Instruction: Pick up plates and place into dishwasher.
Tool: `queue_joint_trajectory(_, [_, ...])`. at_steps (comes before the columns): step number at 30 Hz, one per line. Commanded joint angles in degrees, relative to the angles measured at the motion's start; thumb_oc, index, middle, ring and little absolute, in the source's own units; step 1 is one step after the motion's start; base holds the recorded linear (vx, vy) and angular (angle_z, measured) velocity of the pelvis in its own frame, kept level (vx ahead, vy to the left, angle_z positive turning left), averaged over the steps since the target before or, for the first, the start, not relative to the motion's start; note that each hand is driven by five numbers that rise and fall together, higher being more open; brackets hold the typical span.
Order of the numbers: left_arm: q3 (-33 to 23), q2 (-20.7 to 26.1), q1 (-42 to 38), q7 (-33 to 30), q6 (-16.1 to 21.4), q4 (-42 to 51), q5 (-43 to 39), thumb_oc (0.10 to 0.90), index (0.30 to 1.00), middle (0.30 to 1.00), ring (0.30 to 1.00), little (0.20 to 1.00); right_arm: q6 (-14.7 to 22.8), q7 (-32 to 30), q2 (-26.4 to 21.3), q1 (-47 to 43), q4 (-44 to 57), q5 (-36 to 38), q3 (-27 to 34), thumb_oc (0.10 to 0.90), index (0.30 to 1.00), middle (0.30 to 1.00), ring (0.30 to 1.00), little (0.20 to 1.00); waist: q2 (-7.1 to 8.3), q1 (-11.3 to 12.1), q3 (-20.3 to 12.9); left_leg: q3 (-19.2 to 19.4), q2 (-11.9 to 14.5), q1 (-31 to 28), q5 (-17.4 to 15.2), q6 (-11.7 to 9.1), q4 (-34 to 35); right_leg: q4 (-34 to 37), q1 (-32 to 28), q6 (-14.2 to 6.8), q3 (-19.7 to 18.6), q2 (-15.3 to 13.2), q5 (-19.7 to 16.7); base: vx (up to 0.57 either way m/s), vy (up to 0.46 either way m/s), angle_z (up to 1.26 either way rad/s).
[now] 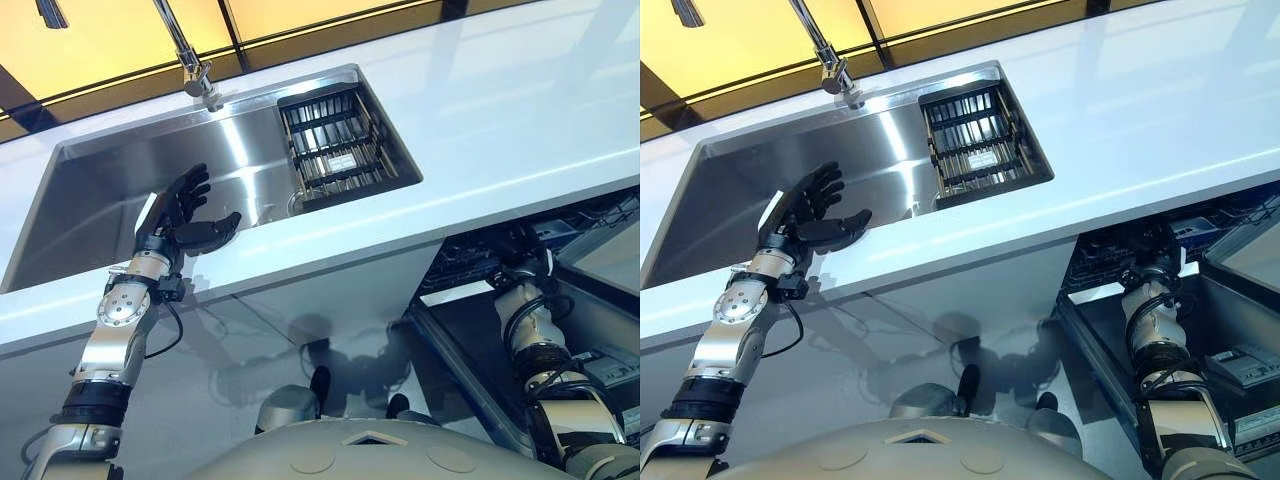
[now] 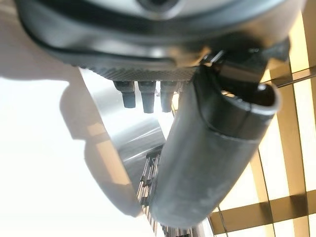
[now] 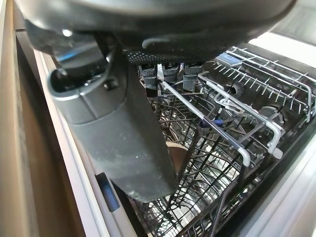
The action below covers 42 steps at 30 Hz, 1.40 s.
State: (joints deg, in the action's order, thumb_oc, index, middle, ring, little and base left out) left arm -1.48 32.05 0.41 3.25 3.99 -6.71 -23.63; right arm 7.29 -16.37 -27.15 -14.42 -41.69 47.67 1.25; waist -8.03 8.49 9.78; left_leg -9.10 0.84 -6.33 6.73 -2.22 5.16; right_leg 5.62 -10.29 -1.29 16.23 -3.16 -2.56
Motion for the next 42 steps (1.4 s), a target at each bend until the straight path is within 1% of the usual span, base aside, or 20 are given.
queue_joint_trajectory(1, [1.05,5.07,-6.12,-0.35,5.28,4.22,-1.91,0.8,0.9,0.9,0.9,0.9,11.46,2.19,4.3,-16.19,16.73,-6.19,-5.55,0.8,0.9,0.9,0.9,0.9,5.23,1.77,-3.0,1.57,-4.28,-1.07,-3.55,2.31,-0.16,-1.7,-1.12,-0.32,-1.55,-1.17,1.44,-0.05,0.009,0.01])
queue_joint_trajectory(4, [0.6,4.56,-5.31,-0.9,5.4,4.81,-1.59,0.8,0.9,0.9,0.9,0.9,13.22,-2.03,4.15,-11.93,19.66,-8.94,-3.05,0.8,0.9,0.9,0.9,0.9,5.3,0.63,-3.07,2.61,-4.13,-1.28,-3.88,2.41,-0.16,-1.06,-1.18,-0.7,-2.36,-1.11,0.96,-0.05,0.011,0.01])
queue_joint_trajectory(6, [0.09,4.32,-4.66,-1.31,5.73,4.95,-1.57,0.8,0.9,0.9,0.9,0.9,13.34,-5.58,3.3,-8.79,22.38,-13.12,-1.27,0.8,0.9,0.9,0.9,0.9,5.32,-0.36,-3.2,3.45,-4.02,-1.46,-4.11,2.42,-0.16,-0.84,-0.98,-0.97,-3.14,-1.05,0.75,-0.06,0.018,-0.05])
queue_joint_trajectory(7, [-0.4,4.05,-3.98,-1.66,5.85,5.42,-1.28,0.8,0.9,0.9,0.9,0.9,13.6,-8.21,2.35,-6.49,24.72,-16.74,0.18,0.8,0.9,0.9,0.9,0.9,5.31,-1.12,-3.24,4.18,-3.88,-1.49,-4.29,2.4,-0.16,-0.69,-0.77,-1.19,-3.62,-1.07,0.6,-0.06,0.016,-0.11])
queue_joint_trajectory(8, [-0.67,3.95,-3.59,-1.9,5.74,5.87,-1.25,0.8,0.9,0.9,0.9,0.9,13.42,-9.75,1.79,-5.05,26.24,-18.83,1.1,0.8,0.9,0.9,0.9,0.9,5.34,-1.5,-3.29,4.56,-3.81,-1.51,-4.38,2.41,-0.16,-0.62,-0.63,-1.32,-3.96,-1.04,0.52,-0.07,0.011,-0.15])
queue_joint_trajectory(9, [-1.18,3.86,-3.1,-1.9,5.66,6.26,-1.2,0.8,0.9,0.9,0.9,0.9,14.16,-10.56,0.97,-3.67,27.59,-19.43,2.13,0.8,0.9,0.9,0.9,0.9,5.39,-1.99,-3.38,5.0,-3.75,-1.48,-4.45,2.44,-0.16,-0.62,-0.36,-1.44,-4.37,-1.02,0.44,-0.06,0.004,-0.12])
queue_joint_trajectory(11, [-1.98,3.59,-2.41,-1.9,6.04,6.15,-1.06,0.8,0.9,0.9,0.9,0.9,15.01,-10.33,0.09,-0.86,29.92,-15.59,5.09,0.8,0.9,0.9,0.9,0.9,5.57,-3.05,-3.46,5.97,-3.56,-1.59,-4.68,2.37,-0.16,-0.62,-0.08,-1.74,-5.11,-0.92,0.35,-0.05,0.0,-0.12])
queue_joint_trajectory(13, [-2.61,3.21,-2.26,-1.79,6.07,6.03,-0.77,0.8,0.9,0.9,0.9,0.9,15.72,-10.52,0.28,1.19,31.12,-13.17,8.1,0.8,0.9,0.9,0.9,0.9,5.76,-4.0,-3.62,6.89,-3.37,-1.38,-4.48,2.38,-0.16,-0.62,0.49,-1.9,-5.8,-0.85,-0.1,-0.08,0.003,-0.15])
queue_joint_trajectory(16, [-3.12,3.22,-2.45,-1.79,5.94,5.74,-1.02,0.8,0.9,0.9,0.9,0.9,14.64,-11.13,0.39,3.15,32.7,-13.04,9.91,0.8,0.9,0.9,0.9,0.9,6.08,-4.99,-3.91,7.94,-3.08,-1.47,-4.7,2.35,-0.16,-0.62,0.79,-2.06,-6.65,-0.71,-0.09,-0.06,-0.003,-0.16])
queue_joint_trajectory(18, [-3.56,3.23,-2.49,-1.66,5.7,5.85,-1.0,0.8,0.9,0.9,0.9,0.9,12.48,-11.7,0.11,4.3,33.38,-15.3,10.5,0.8,0.9,0.9,0.9,0.9,6.36,-5.58,-4.02,8.61,-2.88,-1.55,-4.79,2.33,-0.16,-0.62,0.93,-2.16,-7.1,-0.61,-0.14,-0.05,-0.013,-0.19])
queue_joint_trajectory(21, [-4.45,2.99,-2.15,-1.32,5.39,6.32,-0.64,0.8,0.9,0.9,0.9,0.9,10.02,-10.68,-0.7,5.89,33.37,-17.8,11.32,0.8,0.9,0.9,0.9,0.9,6.79,-6.27,-4.25,9.48,-2.59,-1.64,-4.95,2.31,-0.16,-0.62,1.08,-2.24,-7.57,-0.48,-0.16,-0.03,-0.018,-0.19])
queue_joint_trajectory(24, [-5.37,3.04,-2.08,-1.02,5.03,6.56,-0.51,0.8,0.9,0.9,0.9,0.9,8.47,-9.49,-1.64,7.07,33.6,-19.4,12.44,0.8,0.9,0.9,0.9,0.9,7.26,-6.86,-4.43,10.31,-2.36,-1.64,-5.08,2.22,-0.16,-0.62,1.24,-2.38,-7.95,-0.31,-0.18,-0.03,-0.024,-0.19])
queue_joint_trajectory(31, [-6.13,3.35,-2.81,-0.95,4.82,5.85,-0.25,0.8,0.9,0.9,0.9,0.9,6.33,-10.1,-3.13,8.24,32.71,-20.22,14.06,0.8,0.9,0.9,0.9,0.9,7.81,-7.65,-4.51,11.38,-2.08,-1.7,-5.43,2.14,-0.16,-0.62,1.58,-2.63,-8.54,-0.1,-0.22,-0.02,-0.02,-0.11])
queue_joint_trajectory(34, [-6.88,3.96,-2.77,-0.7,4.85,5.41,-0.6,0.8,0.9,0.9,0.9,0.9,5.82,-12.71,-3.93,8.86,31.16,-20.87,15.82,0.8,0.9,0.9,0.9,0.9,8.02,-7.89,-4.55,11.84,-1.98,-1.68,-5.61,2.11,-0.16,-0.62,1.73,-2.78,-8.75,-0.01,-0.23,-0.02,-0.032,-0.04])
queue_joint_trajectory(38, [-7.59,4.7,-2.59,-0.16,5.18,4.53,-0.85,0.8,0.9,0.9,0.9,0.9,4.6,-17.96,-5.2,9.65,27.23,-21.02,18.48,0.8,0.9,0.9,0.9,0.9,8.14,-8.24,-4.59,12.45,-1.77,-1.6,-5.84,2.02,-0.16,-0.62,1.93,-2.95,-8.95,0.05,-0.23,-0.01,-0.038,-0.06])
queue_joint_trajectory(39, [-7.83,5.11,-2.62,-0.16,5.02,4.34,-0.97,0.8,0.9,0.9,0.9,0.9,4.5,-20.31,-5.65,10.03,25.22,-22.74,19.39,0.8,0.9,0.9,0.9,0.9,8.12,-8.41,-4.57,12.76,-1.68,-1.57,-5.9,2.0,-0.16,-0.62,2.01,-3.0,-9.06,0.09,-0.24,-0.01,-0.048,-0.11])
queue_joint_trajectory(41, [-7.73,5.78,-2.88,-0.54,4.79,4.19,-1.25,0.8,0.9,0.9,0.9,0.9,4.46,-23.01,-6.3,10.51,22.15,-23.97,20.52,0.8,0.9,0.9,0.9,0.9,7.99,-8.72,-4.42,13.13,-1.56,-1.56,-5.98,2.03,-0.16,-0.62,2.12,-3.05,-9.24,0.14,-0.31,-0.02,-0.052,-0.13])
queue_joint_trajectory(42, [-7.7,6.03,-3.05,-0.54,4.68,4.14,-1.48,0.8,0.9,0.9,0.9,0.9,4.87,-24.29,-6.45,10.65,20.73,-25.86,20.82,0.8,0.9,0.9,0.9,0.9,7.9,-8.82,-4.29,13.25,-1.53,-1.57,-6.03,2.06,-0.16,-0.62,2.19,-3.07,-9.37,0.18,-0.36,-0.03,-0.064,-0.11])
